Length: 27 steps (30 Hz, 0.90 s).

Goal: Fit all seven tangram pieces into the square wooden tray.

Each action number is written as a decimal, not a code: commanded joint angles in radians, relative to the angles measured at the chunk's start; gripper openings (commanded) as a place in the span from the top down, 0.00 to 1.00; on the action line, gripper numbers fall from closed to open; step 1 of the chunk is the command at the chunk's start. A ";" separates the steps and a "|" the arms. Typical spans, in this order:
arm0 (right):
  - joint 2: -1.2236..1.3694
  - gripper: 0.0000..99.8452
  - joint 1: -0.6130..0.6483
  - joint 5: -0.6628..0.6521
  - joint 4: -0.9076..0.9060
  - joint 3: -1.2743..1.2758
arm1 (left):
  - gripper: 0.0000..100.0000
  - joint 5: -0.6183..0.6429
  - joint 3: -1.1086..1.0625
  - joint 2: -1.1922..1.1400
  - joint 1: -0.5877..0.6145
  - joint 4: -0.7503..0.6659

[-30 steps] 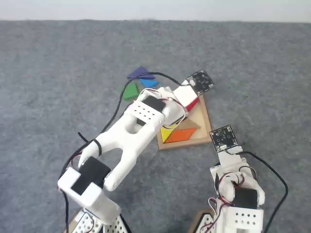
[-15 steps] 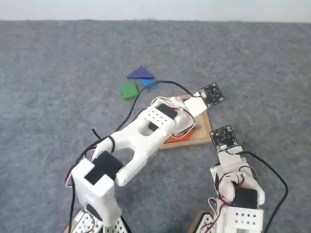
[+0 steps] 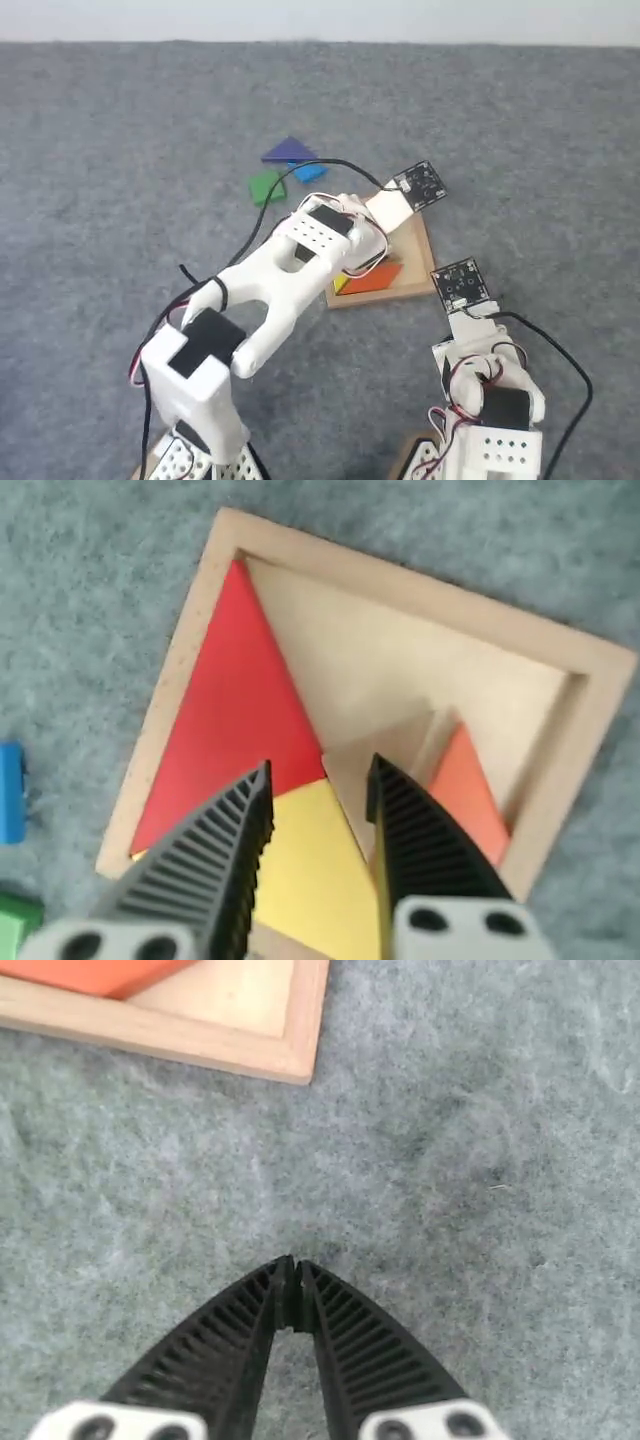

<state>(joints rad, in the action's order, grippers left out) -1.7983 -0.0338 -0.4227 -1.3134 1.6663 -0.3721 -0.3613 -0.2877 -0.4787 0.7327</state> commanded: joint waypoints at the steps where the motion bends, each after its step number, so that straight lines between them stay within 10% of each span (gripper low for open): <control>1: -0.015 0.99 0.004 -0.008 -0.002 0.017 | 0.85 -0.028 -0.088 0.115 0.021 0.014; 27: -0.015 0.99 0.004 -0.008 -0.002 0.017 | 0.85 -0.025 -0.395 0.476 -0.052 -0.091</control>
<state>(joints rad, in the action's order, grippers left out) -1.7983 -0.0338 -0.4227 -1.3134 1.6663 -0.3951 -0.7403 0.1373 -0.4526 0.6882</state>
